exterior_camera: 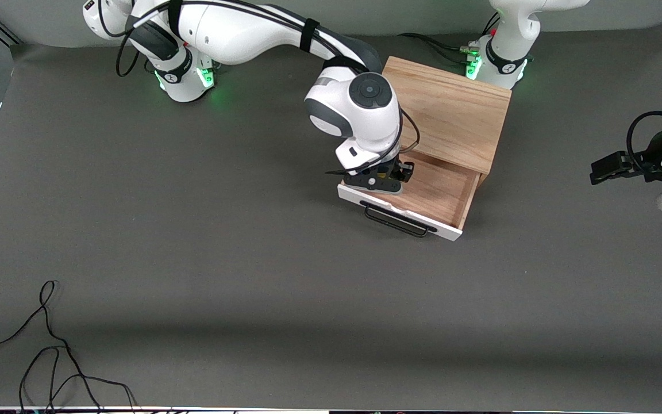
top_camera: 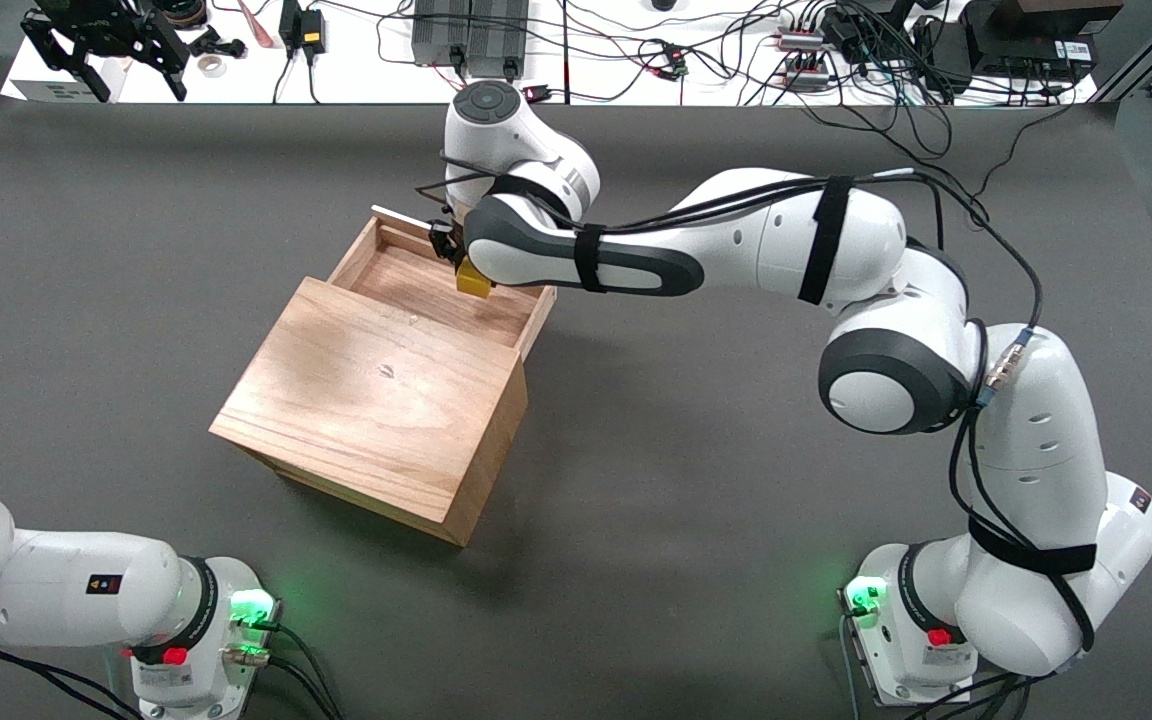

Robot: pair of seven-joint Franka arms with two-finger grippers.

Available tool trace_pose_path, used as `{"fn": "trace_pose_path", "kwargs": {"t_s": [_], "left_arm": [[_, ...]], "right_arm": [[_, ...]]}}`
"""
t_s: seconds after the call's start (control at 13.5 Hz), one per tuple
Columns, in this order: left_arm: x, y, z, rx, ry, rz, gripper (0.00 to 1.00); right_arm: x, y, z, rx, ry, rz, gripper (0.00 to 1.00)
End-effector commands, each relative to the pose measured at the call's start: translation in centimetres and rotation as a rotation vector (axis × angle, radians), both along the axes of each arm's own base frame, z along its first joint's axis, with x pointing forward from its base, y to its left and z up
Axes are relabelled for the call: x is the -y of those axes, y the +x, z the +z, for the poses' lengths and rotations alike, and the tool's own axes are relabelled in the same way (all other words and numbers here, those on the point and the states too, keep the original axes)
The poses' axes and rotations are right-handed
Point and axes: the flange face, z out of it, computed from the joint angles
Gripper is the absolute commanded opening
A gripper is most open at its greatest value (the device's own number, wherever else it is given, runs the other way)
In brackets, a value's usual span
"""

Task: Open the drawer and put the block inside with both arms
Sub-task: 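Lower the cube into the drawer and open the right gripper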

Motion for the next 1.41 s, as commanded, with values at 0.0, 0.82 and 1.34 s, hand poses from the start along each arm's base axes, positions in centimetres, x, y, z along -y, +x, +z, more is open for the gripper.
{"fn": "trace_pose_path", "kwargs": {"t_s": [0.0,0.82,1.34], "left_arm": [[0.1,-1.8,-0.6,0.034,0.01,-0.023,1.0],[0.2,-2.5,0.3,0.047,0.005,-0.103,1.0],[-0.4,-2.7,0.9,0.039,0.005,-0.093,1.0]], "right_arm": [[-0.6,0.1,-1.0,0.008,-0.003,-0.069,0.26],[-1.2,-0.9,-3.2,-0.013,-0.025,-0.089,0.96],[1.7,1.3,6.8,0.047,-0.004,-0.131,1.0]]}}
